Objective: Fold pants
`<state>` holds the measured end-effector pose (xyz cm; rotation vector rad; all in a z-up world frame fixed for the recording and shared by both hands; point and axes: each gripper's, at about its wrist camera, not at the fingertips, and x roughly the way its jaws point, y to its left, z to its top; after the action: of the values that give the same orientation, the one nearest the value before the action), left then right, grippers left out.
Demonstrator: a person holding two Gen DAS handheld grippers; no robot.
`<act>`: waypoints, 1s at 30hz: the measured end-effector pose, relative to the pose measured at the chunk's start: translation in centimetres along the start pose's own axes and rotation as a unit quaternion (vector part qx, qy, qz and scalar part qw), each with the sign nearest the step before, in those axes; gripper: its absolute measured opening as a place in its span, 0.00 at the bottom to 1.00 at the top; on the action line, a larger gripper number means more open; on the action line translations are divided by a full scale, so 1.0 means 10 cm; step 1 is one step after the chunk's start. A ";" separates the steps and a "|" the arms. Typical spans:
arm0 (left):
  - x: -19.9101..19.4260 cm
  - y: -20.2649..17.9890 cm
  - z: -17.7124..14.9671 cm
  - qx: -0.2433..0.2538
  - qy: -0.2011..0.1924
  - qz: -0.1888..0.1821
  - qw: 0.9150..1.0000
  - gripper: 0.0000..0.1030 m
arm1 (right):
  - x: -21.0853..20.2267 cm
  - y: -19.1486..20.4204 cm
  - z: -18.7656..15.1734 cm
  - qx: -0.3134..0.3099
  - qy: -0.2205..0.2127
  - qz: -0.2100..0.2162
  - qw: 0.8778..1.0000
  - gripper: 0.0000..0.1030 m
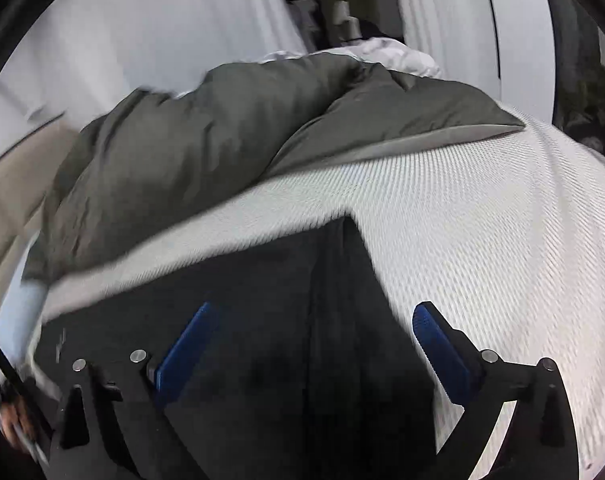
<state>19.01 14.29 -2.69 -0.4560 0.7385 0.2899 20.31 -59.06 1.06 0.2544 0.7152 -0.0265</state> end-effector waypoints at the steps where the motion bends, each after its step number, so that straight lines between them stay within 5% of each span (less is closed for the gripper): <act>1: -0.03 -0.15 -0.05 0.027 0.011 -0.030 0.999 0.75 | -0.13 0.05 -0.22 -0.015 -0.008 -0.007 1.000 0.98; 6: -0.03 -0.70 -0.42 0.118 0.074 -0.105 0.985 0.73 | -0.58 -0.23 -0.99 0.025 -0.018 -0.015 0.999 0.98; 10: 0.02 -0.92 -0.69 0.171 0.115 -0.099 0.973 0.50 | -0.60 -0.44 -1.44 0.069 0.004 0.006 0.998 0.96; 13: 0.07 -0.96 -0.84 0.186 0.128 -0.075 0.971 0.30 | -0.46 -0.56 -1.50 0.110 0.024 0.039 0.993 0.65; 14: 0.09 -0.96 -0.85 0.185 0.126 -0.073 0.972 0.23 | -0.40 -0.59 -1.49 0.123 0.027 0.045 0.991 0.40; 15: 0.12 -0.98 -0.85 0.186 0.124 -0.069 0.972 0.21 | -0.35 -0.60 -1.48 0.128 0.031 0.054 0.990 0.26; 18: 0.19 -1.05 -0.93 0.193 0.118 -0.053 0.973 0.20 | -0.49 -0.58 -1.49 0.119 0.021 0.067 0.990 0.14; 23: 0.27 -1.09 -0.95 0.196 0.116 -0.053 0.972 0.22 | -0.73 -0.92 -1.70 0.169 0.021 0.111 0.979 0.15; 26: 0.24 -1.09 -0.92 0.190 0.111 -0.057 0.974 0.23 | -0.60 -1.03 -1.82 0.182 0.039 0.120 0.975 0.25; 28: 0.16 -1.00 -0.85 0.163 0.110 -0.071 0.978 0.26 | -0.71 -1.04 -1.82 0.193 0.024 0.115 0.974 0.43; 30: 0.01 -0.87 -0.78 0.135 0.099 -0.074 0.983 0.50 | -0.90 -1.00 -1.79 0.182 -0.012 0.067 0.981 0.81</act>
<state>18.17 2.92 -5.24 -0.2818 0.9187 0.0029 0.83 -65.02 -8.23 0.6522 0.6659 -0.0327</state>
